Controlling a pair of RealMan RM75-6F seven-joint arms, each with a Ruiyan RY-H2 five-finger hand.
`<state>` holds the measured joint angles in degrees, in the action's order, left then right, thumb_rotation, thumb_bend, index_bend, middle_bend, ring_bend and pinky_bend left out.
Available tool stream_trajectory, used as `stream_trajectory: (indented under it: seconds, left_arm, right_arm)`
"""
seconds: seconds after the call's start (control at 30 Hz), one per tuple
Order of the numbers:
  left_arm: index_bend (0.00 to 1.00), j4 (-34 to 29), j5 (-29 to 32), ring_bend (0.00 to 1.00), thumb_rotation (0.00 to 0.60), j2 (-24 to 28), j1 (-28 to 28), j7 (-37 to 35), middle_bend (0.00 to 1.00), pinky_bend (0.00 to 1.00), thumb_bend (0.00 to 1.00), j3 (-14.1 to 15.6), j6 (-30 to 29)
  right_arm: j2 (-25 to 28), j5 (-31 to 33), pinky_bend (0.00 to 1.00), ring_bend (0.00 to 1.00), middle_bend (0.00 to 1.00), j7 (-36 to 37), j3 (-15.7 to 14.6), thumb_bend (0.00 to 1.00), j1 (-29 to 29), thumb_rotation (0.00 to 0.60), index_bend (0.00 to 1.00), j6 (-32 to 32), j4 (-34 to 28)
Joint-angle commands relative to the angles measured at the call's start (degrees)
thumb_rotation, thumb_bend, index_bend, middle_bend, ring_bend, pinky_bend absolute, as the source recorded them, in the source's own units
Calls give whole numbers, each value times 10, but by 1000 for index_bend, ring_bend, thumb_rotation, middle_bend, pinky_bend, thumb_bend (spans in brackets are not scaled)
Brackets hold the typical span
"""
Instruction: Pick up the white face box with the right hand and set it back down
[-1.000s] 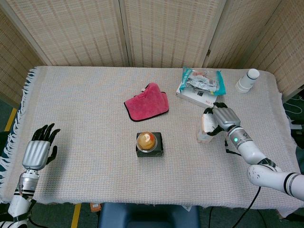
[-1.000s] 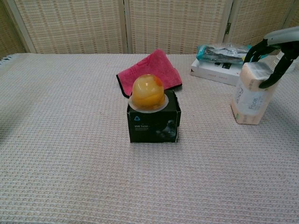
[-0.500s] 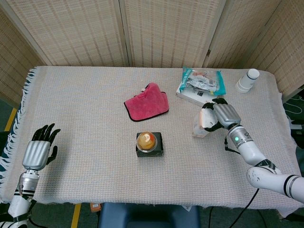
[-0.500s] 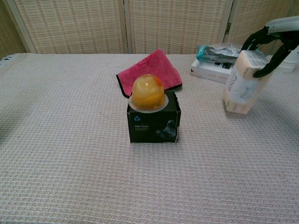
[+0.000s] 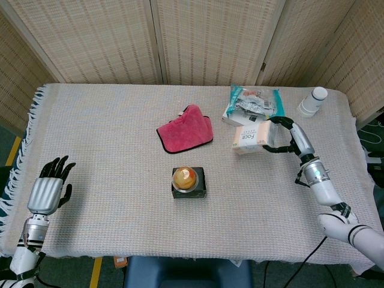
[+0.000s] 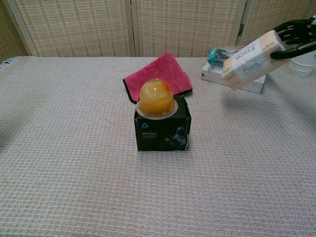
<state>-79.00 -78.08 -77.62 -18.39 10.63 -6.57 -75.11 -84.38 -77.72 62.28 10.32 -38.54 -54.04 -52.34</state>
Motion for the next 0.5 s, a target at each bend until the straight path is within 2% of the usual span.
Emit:
stream_trajectory:
  seconds: [0.03,0.3,0.5]
  left_arm:
    - [157,2,1,0,600,0,0,-1,0,109,553,-1,1]
    - [157,5,4,0,600,-2,-1,-1,0,109,553,-1,5]
    - [157,7,7,0,600,-2,-2,-1,0,109,552,-2,8]
  right_arm:
    - [-106,-79,0,318,485,151,-27,357,7,600,458,-36,149]
    - [-163,-111,0,318,485,233,-61,360,-9,600,458,-30,255]
    - [-181,-116,0,318,485,227,-73,362,-9,600,458,-26,294]
